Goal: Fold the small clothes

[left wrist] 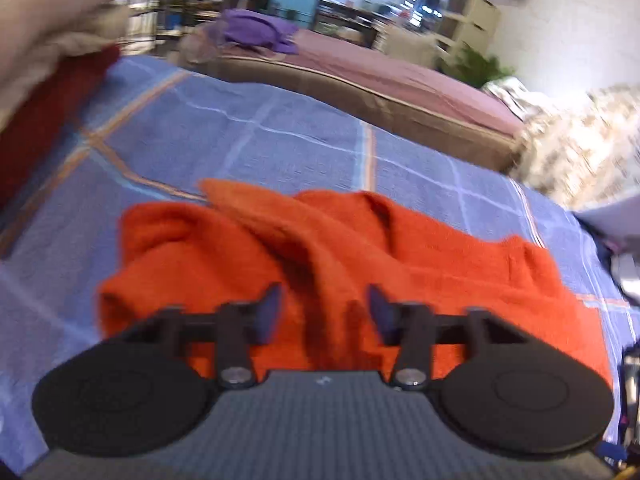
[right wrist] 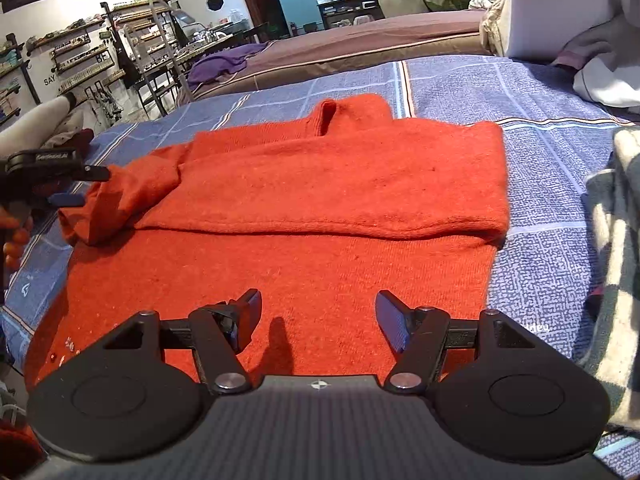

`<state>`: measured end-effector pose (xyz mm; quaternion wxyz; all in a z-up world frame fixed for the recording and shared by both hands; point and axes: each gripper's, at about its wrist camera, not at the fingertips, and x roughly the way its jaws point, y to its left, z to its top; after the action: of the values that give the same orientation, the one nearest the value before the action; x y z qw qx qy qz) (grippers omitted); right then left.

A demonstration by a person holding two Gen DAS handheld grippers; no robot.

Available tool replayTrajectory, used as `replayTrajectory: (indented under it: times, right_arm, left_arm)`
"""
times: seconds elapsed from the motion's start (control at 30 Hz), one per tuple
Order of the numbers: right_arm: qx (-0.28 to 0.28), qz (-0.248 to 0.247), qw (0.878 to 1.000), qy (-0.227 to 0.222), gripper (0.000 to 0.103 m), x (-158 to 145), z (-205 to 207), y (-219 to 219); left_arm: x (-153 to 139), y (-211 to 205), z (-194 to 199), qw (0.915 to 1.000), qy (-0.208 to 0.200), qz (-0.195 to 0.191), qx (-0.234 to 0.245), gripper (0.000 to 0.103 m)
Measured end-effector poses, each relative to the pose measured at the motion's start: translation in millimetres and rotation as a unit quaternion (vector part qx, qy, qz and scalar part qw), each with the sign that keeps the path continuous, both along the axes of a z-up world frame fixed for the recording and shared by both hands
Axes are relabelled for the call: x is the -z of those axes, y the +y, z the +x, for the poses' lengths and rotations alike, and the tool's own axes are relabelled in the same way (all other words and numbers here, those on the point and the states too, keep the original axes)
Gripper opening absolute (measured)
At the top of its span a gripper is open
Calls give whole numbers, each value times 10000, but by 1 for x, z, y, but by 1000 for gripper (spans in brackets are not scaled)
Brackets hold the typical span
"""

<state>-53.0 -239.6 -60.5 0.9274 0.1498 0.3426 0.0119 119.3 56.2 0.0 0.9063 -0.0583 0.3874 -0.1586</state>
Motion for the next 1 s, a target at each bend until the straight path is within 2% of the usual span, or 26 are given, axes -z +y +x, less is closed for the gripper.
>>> replayTrajectory:
  times: [0.07,0.13,0.2,0.27,0.33,0.4,0.43,0.47,0.53,0.57,0.6,0.63,0.73,0.8,0.9,1.0]
  right_arm:
    - [22,-51,10000,-9,103,-2,-2,0]
    - [113,-96,9999,-48,103,-5,-5,-2]
    - [242,-124,9996,-80,103,-8,-8,-7]
    - [363,-125,9992,-101,103,-8,-10,-12]
    - [462,-112,9988,-91,103,-7,-10,-17]
    - [557,-65,9984,-69,103,-6,-10,-24]
    - [600,-47,9982,-63,103,-6,-10,-27]
    - [651,-45,9979,-52,103,-6,-10,-30]
    - [725,-50,9974,12,103,-7,-12,-36]
    - [741,-47,9972,23,103,-8,-13,-38]
    - [757,-62,9971,3,103,-8,-14,-40]
    - [769,-102,9970,-7,103,-9,-15,-42]
    - [642,-253,9975,-142,103,-16,-5,-38]
    - [334,-272,9984,-353,103,-25,11,-27]
    - [-520,-372,9957,-663,103,-40,44,12]
    - [-1546,-656,9818,-887,103,-46,76,68]
  left_arm:
    - [1,-21,5,9997,-135,149,140,3]
    - [-12,-51,-9,9968,-644,256,397,3]
    - [-31,-88,-41,9866,-1271,539,875,3]
    - [-37,-122,-73,9740,-1599,748,1419,3]
    - [-26,-148,-99,9664,-1584,770,1875,4]
    - [2,-178,-122,9532,-1434,1143,2405,8]
    - [18,-187,-129,9492,-1292,1346,2532,12]
    - [35,-193,-134,9463,-1102,1515,2633,18]
    - [60,-194,-143,9382,-735,1802,2861,49]
    - [61,-188,-151,9391,-877,1803,2792,53]
    - [58,-180,-156,9407,-914,1757,2755,67]
    - [54,-172,-158,9432,-833,1672,2748,77]
    - [40,-141,-161,9553,-715,1475,2462,80]
    - [32,-122,-160,9604,-782,1597,2144,80]
    - [26,-92,-154,9653,-889,1905,1547,80]
    - [23,-60,-142,9699,-864,1963,1149,80]
